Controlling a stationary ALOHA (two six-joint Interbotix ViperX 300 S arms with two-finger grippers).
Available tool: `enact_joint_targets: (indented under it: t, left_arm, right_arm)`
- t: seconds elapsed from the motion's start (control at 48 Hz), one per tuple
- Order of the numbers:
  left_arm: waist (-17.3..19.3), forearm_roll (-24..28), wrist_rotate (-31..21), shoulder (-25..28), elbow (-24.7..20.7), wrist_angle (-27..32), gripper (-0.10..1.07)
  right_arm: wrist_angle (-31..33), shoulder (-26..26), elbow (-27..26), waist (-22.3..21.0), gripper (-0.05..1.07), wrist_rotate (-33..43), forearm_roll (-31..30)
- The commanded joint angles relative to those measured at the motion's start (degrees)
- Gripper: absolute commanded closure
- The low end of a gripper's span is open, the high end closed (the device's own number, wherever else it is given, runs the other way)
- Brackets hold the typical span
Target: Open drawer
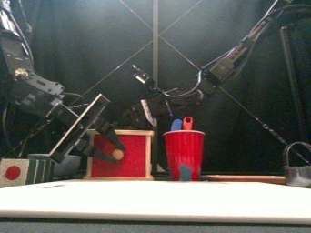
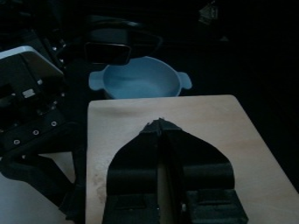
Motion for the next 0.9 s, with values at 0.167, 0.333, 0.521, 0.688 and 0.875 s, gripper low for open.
enact_joint_targets:
  t: [0.167,0.333,0.521,0.688,0.875]
  left_arm:
    - [0.6,0.0,-0.1,-0.5,-0.6,-0.2,0.39]
    - [-0.5,-0.1,-0.2,-1.6,-0.6,-0.1,0.39]
    - [-1.8,-0.2,-0.2,-3.9,-0.4,1.6,0.39]
    - [-2.7,-0.2,-0.2,-5.3,0.0,3.9,0.39]
    - [-3.9,-0.2,-0.3,-5.2,-0.4,5.4,0.39]
  right_arm:
    - [0.4,-0.7,-0.1,0.5,0.99,-0.1,0.1]
    - [0.3,-0.7,-0.1,0.5,0.99,-0.1,0.1]
    - [0.4,-0.7,-0.3,0.5,0.99,-0.1,0.1]
    - [0.3,-0.7,-0.3,0.4,0.99,-0.1,0.1]
    - [0.4,-0.7,0.0,0.4,0.99,-0.1,0.1]
